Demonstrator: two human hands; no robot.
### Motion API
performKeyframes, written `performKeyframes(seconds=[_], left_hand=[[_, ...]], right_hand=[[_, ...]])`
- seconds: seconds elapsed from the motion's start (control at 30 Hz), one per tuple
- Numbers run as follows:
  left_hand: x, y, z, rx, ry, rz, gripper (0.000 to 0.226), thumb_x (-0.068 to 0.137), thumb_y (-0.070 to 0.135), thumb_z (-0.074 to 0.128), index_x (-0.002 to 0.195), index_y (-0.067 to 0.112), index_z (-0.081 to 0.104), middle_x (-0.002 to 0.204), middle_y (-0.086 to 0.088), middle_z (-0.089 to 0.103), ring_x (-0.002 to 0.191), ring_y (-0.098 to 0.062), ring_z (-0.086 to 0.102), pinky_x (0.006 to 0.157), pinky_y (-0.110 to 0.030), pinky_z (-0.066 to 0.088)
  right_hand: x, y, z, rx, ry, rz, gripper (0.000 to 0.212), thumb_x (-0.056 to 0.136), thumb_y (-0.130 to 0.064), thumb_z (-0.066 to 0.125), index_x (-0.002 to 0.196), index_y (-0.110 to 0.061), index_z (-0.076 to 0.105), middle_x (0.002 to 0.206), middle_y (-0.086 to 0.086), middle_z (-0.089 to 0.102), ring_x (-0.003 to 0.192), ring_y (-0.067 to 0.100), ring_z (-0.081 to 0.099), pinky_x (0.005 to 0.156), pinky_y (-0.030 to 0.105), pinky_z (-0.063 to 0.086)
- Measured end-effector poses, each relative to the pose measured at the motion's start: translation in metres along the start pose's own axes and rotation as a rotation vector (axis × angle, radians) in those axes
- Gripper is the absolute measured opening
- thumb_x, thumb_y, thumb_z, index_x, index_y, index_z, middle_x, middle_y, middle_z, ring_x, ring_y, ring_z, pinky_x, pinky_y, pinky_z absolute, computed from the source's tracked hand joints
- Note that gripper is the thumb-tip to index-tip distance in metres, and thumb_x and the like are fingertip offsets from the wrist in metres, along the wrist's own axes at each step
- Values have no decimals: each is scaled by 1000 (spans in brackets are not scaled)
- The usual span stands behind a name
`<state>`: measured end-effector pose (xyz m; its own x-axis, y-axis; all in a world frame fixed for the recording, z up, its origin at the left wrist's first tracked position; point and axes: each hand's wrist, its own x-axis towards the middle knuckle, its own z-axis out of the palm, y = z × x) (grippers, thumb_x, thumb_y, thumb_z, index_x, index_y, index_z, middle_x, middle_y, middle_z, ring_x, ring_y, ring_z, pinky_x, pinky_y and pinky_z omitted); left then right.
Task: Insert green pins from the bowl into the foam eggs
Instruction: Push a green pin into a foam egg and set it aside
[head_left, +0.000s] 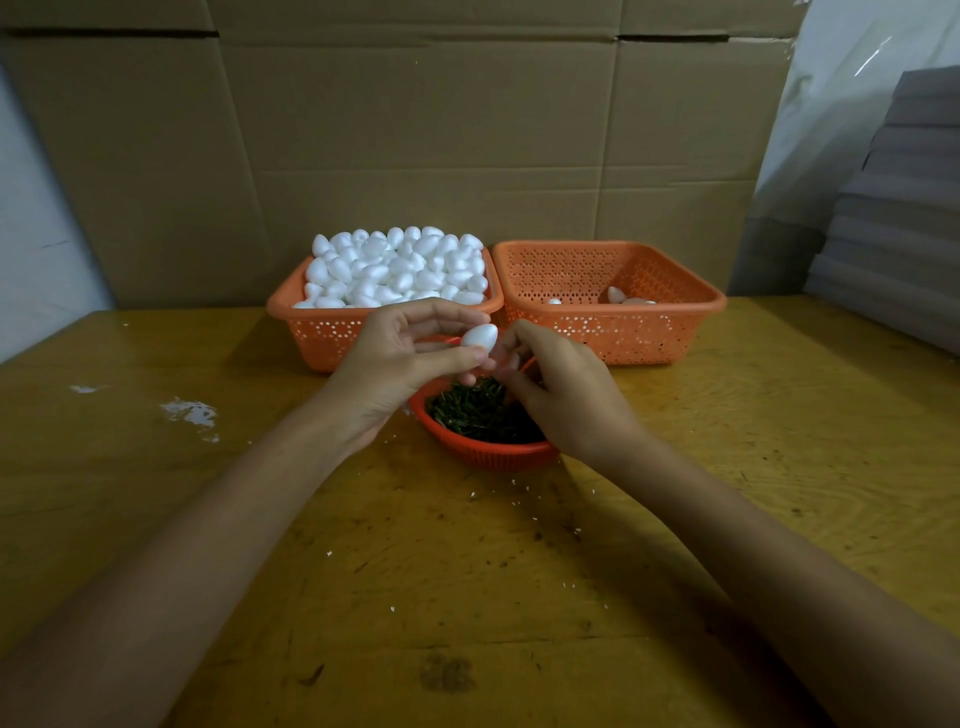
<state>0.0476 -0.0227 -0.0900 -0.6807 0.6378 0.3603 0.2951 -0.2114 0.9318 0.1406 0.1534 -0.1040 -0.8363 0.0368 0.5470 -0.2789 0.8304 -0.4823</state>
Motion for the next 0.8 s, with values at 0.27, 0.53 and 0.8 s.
performKeyframes(seconds=[0.27,0.53,0.8], left_hand=[[2,0,0,-88,3,-19,24,96,-2,68,118,7,73,113,-19,76,99,-36,78,70,-25,61],[2,-1,-3,-99,-7,-24,20,100,-2,62,112,9,73,114,-20,76,99,-38,78,70,-26,61],[3,-1,-4,-112,-10,-32,17,100,0,61,111,8,70,115,-20,76,99,-38,77,72,-27,62]], right_hand=[[0,3,1,-29,61,23,20,93,1,65,99,-18,59,95,-1,61,88,14,56,73,32,43],[0,2,-1,46,64,10,17,92,3,67,99,-12,60,92,1,65,81,21,65,75,48,53],[0,0,-5,89,86,59,18,87,-8,81,93,-14,66,89,-4,66,79,16,69,75,47,59]])
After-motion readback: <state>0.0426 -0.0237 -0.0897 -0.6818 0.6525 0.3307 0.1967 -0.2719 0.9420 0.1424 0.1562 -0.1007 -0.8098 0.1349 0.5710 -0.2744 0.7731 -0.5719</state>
